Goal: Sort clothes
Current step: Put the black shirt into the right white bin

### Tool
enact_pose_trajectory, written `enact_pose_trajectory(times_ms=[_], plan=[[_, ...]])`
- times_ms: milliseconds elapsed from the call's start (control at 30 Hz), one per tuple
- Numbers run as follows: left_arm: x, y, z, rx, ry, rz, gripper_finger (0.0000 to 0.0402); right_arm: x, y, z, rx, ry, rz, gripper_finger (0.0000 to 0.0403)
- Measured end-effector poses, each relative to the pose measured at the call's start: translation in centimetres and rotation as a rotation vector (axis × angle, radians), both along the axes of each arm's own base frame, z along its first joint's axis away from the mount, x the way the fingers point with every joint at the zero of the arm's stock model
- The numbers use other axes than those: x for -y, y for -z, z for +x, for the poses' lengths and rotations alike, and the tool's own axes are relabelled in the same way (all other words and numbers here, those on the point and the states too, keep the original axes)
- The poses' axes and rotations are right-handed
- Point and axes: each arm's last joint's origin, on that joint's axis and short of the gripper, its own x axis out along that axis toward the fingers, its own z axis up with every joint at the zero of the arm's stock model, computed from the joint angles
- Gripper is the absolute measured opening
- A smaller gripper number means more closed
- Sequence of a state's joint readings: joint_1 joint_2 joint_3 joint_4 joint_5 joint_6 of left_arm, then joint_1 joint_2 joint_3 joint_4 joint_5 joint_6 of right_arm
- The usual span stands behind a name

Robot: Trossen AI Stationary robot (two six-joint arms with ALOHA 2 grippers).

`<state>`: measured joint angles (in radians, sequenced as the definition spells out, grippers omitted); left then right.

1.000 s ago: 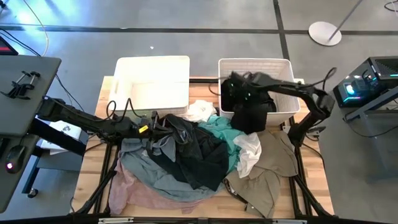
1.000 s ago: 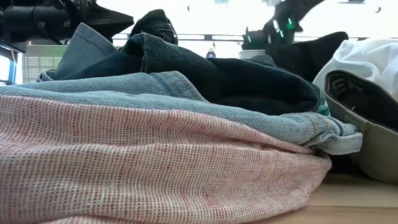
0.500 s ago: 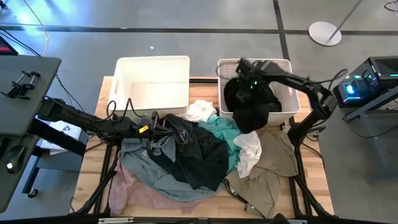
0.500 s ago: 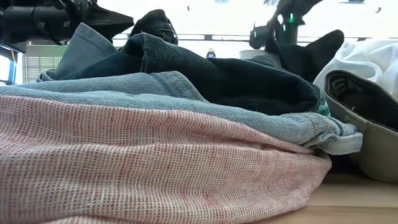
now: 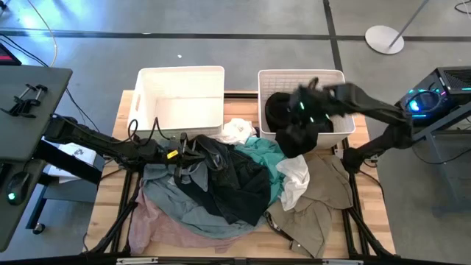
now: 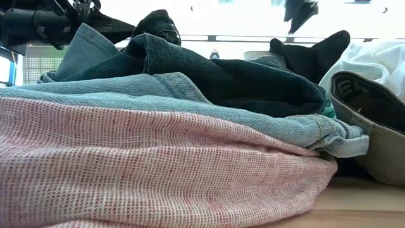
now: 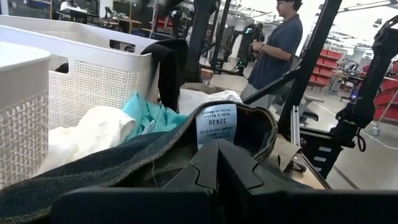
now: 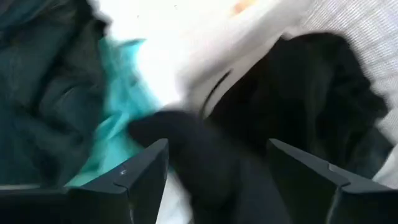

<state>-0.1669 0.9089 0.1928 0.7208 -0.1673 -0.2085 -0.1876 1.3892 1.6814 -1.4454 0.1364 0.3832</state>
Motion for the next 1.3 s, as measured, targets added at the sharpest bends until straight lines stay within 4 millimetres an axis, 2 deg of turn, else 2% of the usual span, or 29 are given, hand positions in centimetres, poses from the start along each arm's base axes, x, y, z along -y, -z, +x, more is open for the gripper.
enact_pose_trajectory(times_ms=[133, 267, 467, 633, 733, 867, 1100, 1233, 1300], plan=[[0.0, 0.0, 0.0, 0.000, 0.000, 0.000, 0.0000, -3.4, -0.2, -1.7, -0.048, 0.158, -0.042, 0.0259], [0.0, 0.0, 0.0, 0.001, 0.000, 0.000, 0.0000, -4.6, 1.0, -1.7, -0.044, 0.242, 0.013, 0.0259], [0.0, 0.0, 0.0, -0.001, 0.000, 0.001, 0.0000, -3.5, 5.0, -1.2, -0.187, 0.354, -0.003, 0.0230], [0.0, 0.0, 0.0, -0.003, 0.000, 0.002, 0.0000, -2.1, 6.6, -1.4, -0.273, 0.355, -0.014, 0.0172], [0.0, 0.0, 0.0, -0.003, 0.000, 0.002, 0.0000, -1.7, 6.0, -1.4, -0.273, 0.316, -0.009, 0.0110], [0.0, 0.0, 0.0, -0.002, 0.000, 0.002, 0.0000, -1.3, 3.9, -1.2, -0.182, 0.289, 0.001, 0.0021], [0.0, 0.0, 0.0, -0.002, 0.000, 0.002, 0.0000, -0.5, 1.2, -1.6, -0.088, 0.292, -0.033, 0.0027], [0.0, 0.0, 0.0, -0.002, 0.000, 0.003, 0.0000, 1.1, 0.8, -1.7, -0.073, 0.400, -0.289, 0.0014], [0.0, 0.0, 0.0, -0.002, 0.000, 0.003, 0.0000, 2.4, 1.3, -1.8, -0.095, 0.472, -0.402, 0.0010]])
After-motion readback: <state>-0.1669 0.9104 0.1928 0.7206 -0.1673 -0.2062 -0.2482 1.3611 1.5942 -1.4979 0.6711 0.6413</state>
